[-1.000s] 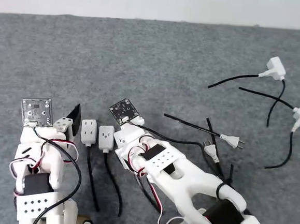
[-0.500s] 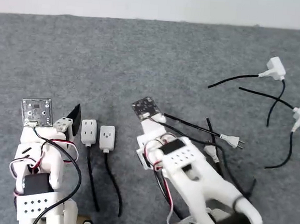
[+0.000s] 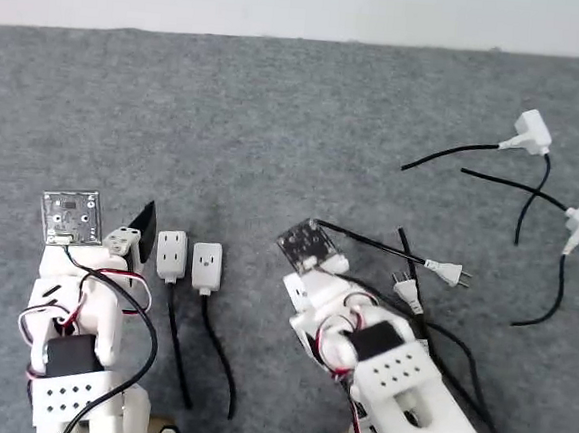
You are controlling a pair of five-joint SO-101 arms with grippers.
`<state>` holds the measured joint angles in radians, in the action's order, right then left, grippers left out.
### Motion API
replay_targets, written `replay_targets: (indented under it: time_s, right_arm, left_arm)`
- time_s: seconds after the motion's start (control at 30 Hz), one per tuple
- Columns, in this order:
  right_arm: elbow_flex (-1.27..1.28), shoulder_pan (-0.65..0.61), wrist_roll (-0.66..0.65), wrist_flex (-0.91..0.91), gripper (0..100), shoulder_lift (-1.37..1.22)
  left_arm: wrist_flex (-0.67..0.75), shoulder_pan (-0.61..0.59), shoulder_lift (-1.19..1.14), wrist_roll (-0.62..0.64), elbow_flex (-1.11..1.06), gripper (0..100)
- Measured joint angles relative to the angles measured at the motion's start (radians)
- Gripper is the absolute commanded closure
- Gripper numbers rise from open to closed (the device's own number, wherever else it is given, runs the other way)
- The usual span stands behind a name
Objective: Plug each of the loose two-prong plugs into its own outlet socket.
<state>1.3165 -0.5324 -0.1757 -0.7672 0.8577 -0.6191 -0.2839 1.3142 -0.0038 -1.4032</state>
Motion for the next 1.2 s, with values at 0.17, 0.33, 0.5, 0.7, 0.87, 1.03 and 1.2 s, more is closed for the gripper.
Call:
replay_targets:
  time_s: [0.17,0.33,0.5,0.7,0.87,1.03,1.2]
  right_arm:
    - [0.009,0.000,-0.008,-0.086,68.1,0.084]
    - [0.009,0.023,-0.012,-0.152,69.7,0.190]
    - [0.005,0.189,-0.028,-0.161,70.2,0.318]
    - [-0.040,0.442,-0.236,-0.161,70.2,0.370]
    - [-0.046,0.554,-0.419,-0.152,70.2,0.373]
    - [-0.031,0.615,-0.542,-0.069,70.2,0.373]
    - [0.066,0.617,-0.623,0.048,70.2,0.373]
  left_arm:
    - [0.021,0.000,0.000,0.000,-0.018,72]
    - [0.023,0.000,0.000,-0.003,-0.021,72]
    - [0.025,0.000,0.000,-0.003,-0.021,72]
    - [0.025,0.000,0.000,-0.003,-0.021,72]
    - [0.025,0.006,0.000,-0.003,-0.021,72]
    - [0.025,0.023,0.000,-0.025,-0.021,72]
    - [0.025,0.026,0.000,-0.029,-0.021,72]
